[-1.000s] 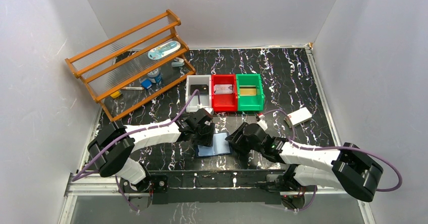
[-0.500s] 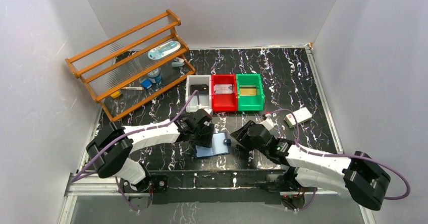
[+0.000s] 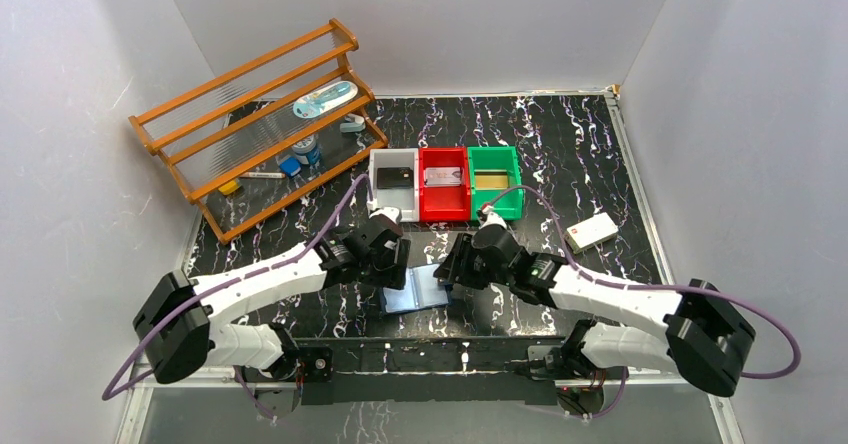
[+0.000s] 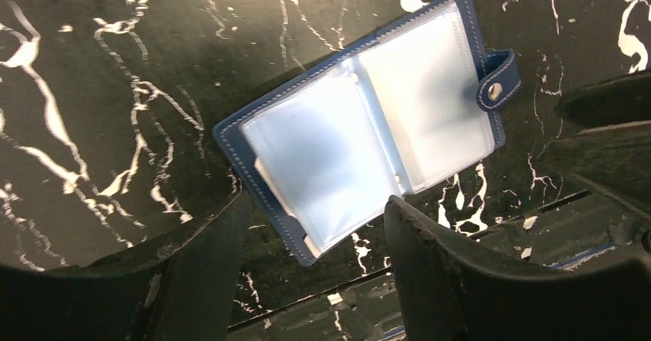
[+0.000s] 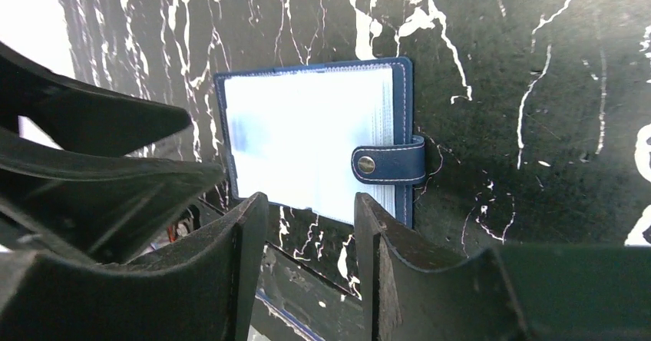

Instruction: Take the credit cards out of the card holder

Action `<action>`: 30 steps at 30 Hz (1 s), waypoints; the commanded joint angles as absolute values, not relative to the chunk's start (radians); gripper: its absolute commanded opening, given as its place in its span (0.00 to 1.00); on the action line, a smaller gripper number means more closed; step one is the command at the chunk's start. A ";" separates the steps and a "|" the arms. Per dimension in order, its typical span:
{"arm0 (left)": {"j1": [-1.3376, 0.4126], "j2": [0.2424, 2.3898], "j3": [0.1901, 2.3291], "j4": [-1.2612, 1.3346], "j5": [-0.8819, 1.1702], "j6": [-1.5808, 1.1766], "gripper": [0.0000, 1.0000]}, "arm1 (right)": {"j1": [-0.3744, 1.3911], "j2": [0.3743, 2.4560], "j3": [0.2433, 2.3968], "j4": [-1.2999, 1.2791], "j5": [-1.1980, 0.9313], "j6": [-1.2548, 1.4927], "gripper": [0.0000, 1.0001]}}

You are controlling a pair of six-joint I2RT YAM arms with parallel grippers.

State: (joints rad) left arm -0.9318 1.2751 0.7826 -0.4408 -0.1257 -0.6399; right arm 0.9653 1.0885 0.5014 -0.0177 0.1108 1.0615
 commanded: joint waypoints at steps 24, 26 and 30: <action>-0.933 1.169 0.614 -0.372 -0.080 -0.725 0.41 | 1.012 1.362 0.701 -0.157 0.033 0.960 0.52; -0.934 1.168 0.610 -0.369 -0.077 -0.723 0.37 | 1.012 1.376 0.708 -0.170 0.041 0.960 0.52; -0.933 1.173 0.607 -0.360 -0.068 -0.716 0.32 | 1.013 1.402 0.715 -0.163 0.020 0.954 0.52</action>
State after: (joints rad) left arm -0.9318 1.1732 0.6189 -0.3668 -0.0875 -0.7250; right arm 1.0050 1.3853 0.6712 -0.1635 0.0292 0.9657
